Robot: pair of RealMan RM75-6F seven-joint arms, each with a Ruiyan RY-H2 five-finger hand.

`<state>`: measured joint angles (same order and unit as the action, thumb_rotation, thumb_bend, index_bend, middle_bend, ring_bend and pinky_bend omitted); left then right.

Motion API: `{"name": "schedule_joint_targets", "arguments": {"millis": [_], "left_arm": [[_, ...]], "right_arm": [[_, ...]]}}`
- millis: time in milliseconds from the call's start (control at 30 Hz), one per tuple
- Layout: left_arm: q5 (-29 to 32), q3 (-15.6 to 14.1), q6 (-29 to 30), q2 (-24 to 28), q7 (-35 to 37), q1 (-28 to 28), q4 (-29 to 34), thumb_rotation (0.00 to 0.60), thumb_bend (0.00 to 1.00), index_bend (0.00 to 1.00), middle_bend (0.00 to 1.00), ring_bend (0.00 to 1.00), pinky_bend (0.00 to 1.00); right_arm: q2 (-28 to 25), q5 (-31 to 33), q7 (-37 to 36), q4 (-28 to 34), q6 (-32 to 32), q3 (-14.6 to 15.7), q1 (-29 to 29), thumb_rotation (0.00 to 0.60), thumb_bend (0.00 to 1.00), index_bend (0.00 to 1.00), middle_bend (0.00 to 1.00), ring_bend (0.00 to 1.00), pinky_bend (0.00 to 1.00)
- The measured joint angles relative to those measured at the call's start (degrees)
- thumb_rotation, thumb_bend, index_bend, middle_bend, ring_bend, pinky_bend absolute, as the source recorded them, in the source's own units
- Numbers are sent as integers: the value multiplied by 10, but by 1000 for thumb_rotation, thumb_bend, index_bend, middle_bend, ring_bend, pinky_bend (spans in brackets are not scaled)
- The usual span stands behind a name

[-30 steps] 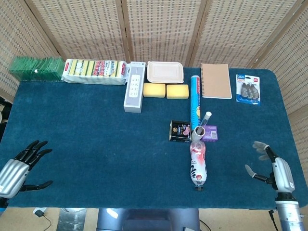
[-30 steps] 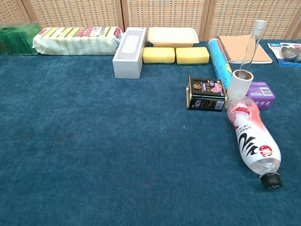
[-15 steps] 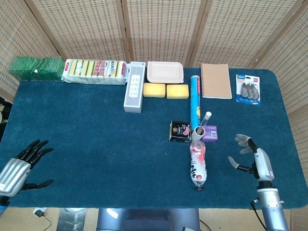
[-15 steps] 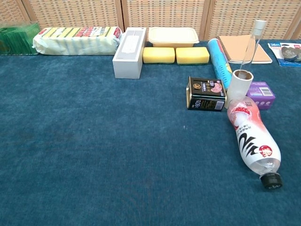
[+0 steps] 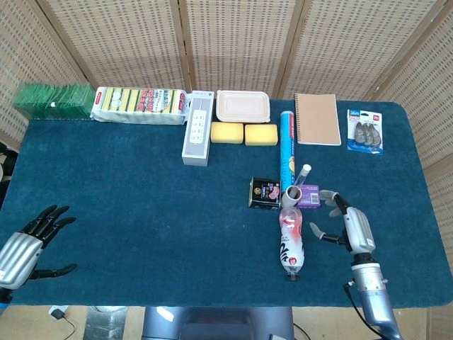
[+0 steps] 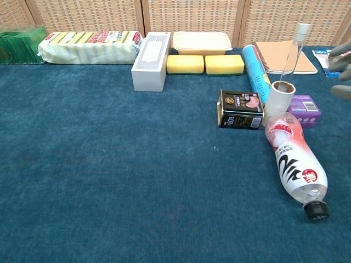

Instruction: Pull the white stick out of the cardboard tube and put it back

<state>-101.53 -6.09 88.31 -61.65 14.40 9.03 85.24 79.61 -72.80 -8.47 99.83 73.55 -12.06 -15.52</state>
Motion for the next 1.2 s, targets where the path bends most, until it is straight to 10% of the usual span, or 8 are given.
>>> {"name": "schedule_joint_targets", "arguments": {"millis": [1200], "left_arm": [[12, 7, -2, -1, -2, -3, 0, 461, 114, 160, 84, 31, 237]], "right_arm": [[56, 89, 103, -63, -50, -51, -84, 535, 298, 241, 326, 338, 413]]}}
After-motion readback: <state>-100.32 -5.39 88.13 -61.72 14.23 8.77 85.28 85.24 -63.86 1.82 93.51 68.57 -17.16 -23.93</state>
